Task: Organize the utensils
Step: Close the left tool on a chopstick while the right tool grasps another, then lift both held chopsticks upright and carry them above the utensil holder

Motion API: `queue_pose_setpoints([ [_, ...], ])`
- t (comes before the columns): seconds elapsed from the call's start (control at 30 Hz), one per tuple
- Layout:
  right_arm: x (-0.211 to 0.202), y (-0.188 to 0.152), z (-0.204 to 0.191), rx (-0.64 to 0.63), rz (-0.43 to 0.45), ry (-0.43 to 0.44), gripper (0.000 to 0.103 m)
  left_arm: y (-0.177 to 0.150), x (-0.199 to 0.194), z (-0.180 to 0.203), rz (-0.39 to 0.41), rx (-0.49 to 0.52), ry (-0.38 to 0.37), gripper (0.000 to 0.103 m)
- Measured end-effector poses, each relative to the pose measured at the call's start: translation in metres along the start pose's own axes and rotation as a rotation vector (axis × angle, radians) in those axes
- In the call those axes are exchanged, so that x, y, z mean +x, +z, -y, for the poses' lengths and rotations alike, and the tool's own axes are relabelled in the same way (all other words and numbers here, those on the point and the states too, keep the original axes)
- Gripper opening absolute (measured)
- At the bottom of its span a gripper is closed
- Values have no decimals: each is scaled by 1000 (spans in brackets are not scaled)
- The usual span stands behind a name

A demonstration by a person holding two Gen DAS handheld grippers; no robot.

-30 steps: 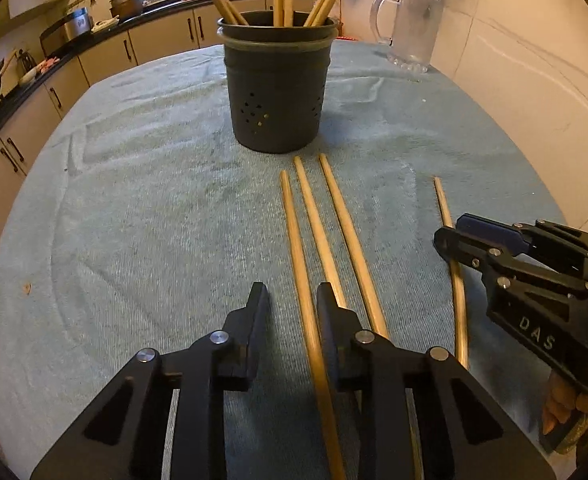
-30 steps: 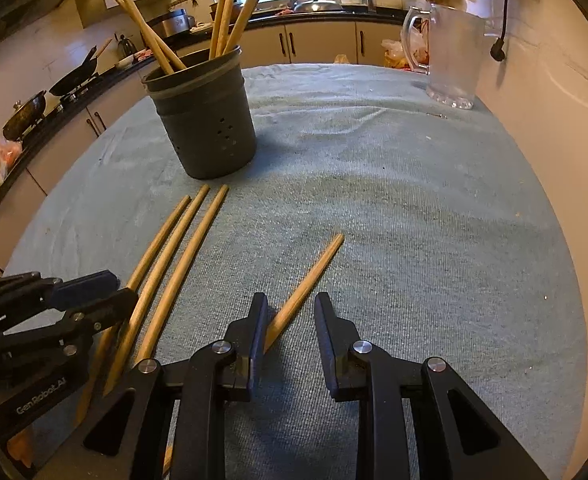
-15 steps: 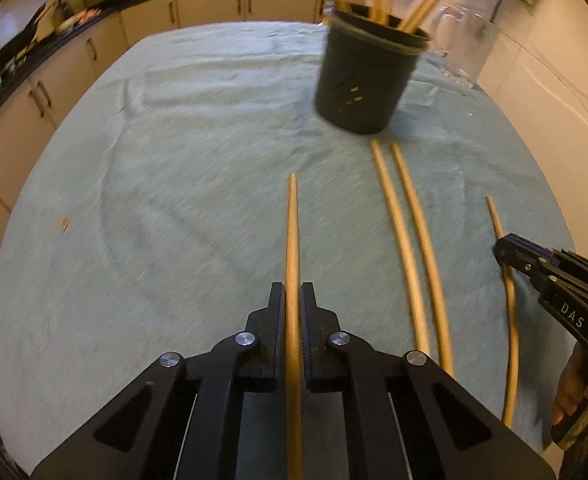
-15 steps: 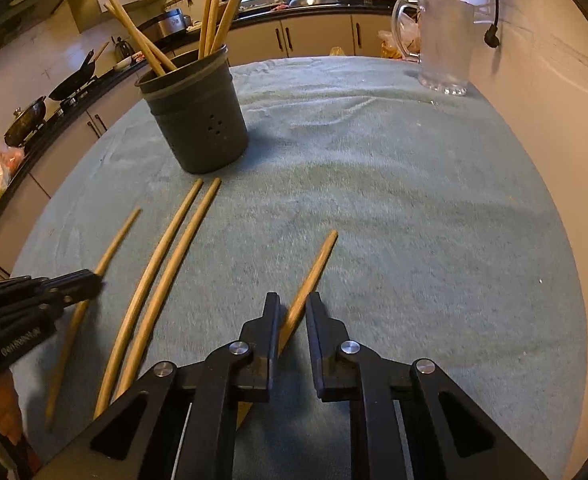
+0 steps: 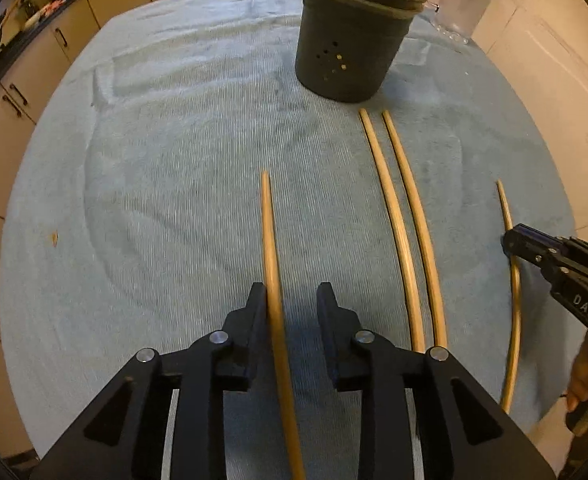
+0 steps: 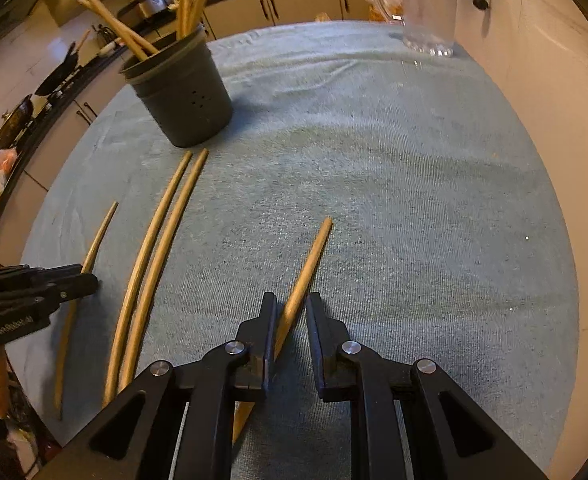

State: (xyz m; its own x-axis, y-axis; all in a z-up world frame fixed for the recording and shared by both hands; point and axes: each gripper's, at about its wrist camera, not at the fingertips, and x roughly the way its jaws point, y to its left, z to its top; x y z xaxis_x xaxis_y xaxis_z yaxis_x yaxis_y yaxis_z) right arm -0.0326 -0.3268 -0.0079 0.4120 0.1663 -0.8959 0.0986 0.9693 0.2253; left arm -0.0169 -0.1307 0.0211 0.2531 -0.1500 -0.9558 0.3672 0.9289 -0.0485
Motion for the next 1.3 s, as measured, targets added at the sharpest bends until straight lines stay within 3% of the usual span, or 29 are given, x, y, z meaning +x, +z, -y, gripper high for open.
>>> queue_pose_setpoints([
  [0.23, 12, 30, -6, 9, -57, -91, 16, 21, 7, -4, 40, -20, -17, 25],
  [0.43, 20, 36, -28, -37, -28, -205, 21, 15, 5, -8, 105, -20, -32, 33],
  [0.47, 20, 35, -29, -50, -19, -205, 19, 14, 5, -7, 120, -19, -27, 31],
  [0.5, 20, 34, -30, -53, -15, -190, 10, 12, 5, -8, 130, -19, -18, 12],
  [0.53, 18, 32, -31, -51, -14, -184, 8, 11, 5, -10, 139, -23, -9, 5],
  [0.63, 13, 31, -26, -11, -3, -112, 6, 8, 1, -25, 142, -84, -60, 5],
  [1.03, -107, 24, -28, 32, 388, 12, 6, -18, -112, -37, 452, -128, -77, 5],
  [1.17, -141, 12, -34, 18, 518, -5, 6, -38, -151, -30, 579, -102, -54, 5],
  [1.3, -158, -8, -31, 3, 592, -13, 6, -56, -167, -23, 627, -81, -28, 5],
])
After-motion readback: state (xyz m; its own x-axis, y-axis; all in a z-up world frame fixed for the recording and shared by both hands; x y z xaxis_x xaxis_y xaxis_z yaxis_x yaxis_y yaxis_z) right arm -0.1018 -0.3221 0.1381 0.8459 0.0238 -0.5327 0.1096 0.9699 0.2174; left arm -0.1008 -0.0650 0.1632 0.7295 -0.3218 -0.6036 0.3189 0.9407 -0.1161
